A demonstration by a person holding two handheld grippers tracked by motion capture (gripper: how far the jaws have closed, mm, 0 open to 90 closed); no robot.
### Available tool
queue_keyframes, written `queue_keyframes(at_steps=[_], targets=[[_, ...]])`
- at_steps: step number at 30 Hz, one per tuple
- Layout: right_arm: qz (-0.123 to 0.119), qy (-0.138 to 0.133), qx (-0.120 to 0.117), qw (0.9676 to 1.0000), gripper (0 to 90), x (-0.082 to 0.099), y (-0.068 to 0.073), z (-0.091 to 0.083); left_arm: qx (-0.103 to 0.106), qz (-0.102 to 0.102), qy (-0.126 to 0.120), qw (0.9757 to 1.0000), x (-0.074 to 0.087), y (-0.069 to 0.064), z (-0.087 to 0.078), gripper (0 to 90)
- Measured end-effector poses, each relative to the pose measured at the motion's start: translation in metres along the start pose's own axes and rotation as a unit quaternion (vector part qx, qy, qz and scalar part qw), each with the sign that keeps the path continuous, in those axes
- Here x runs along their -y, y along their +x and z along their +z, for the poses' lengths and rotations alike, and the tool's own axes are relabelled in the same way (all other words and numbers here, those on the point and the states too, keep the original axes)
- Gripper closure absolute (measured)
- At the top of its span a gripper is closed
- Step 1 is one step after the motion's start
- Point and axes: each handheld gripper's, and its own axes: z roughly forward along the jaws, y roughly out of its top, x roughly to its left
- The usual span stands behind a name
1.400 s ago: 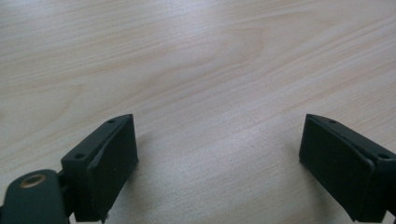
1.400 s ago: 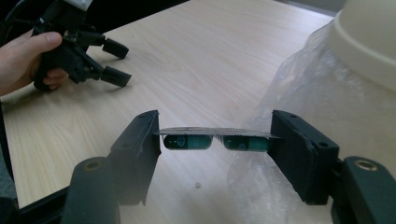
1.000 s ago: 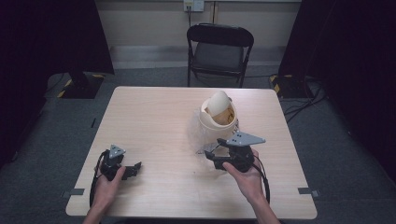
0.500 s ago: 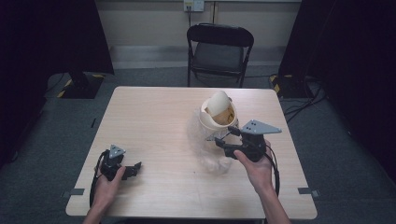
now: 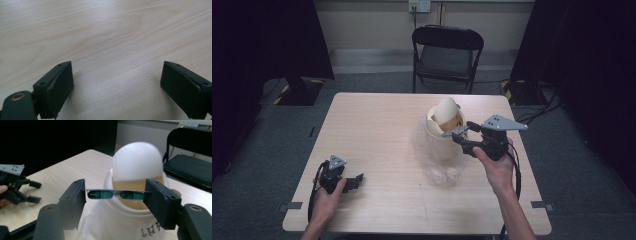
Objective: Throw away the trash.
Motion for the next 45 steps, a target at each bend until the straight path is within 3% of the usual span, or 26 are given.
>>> queue_keyframes(at_steps=[6,20,35,45], targets=[[0.001,0.008,0.014,0.9999,34.0,-0.007,-0.011,0.008,0.000,0.000,0.000,1.0000,0.000,0.000,0.000,10.8],[0.027,0.046,0.027,0.9982,34.0,0.002,-0.037,0.038,0.001,-0.001,0.000,1.0000,0.000,0.000,0.000,10.8],[0.044,0.078,0.027,0.9956,34.0,0.013,-0.051,0.070,-0.002,0.003,0.001,1.0000,0.000,0.000,0.000,10.8],[0.025,0.087,0.040,0.9951,34.0,0.015,-0.048,0.079,-0.002,0.001,0.000,1.0000,0.000,0.000,0.000,10.6]])
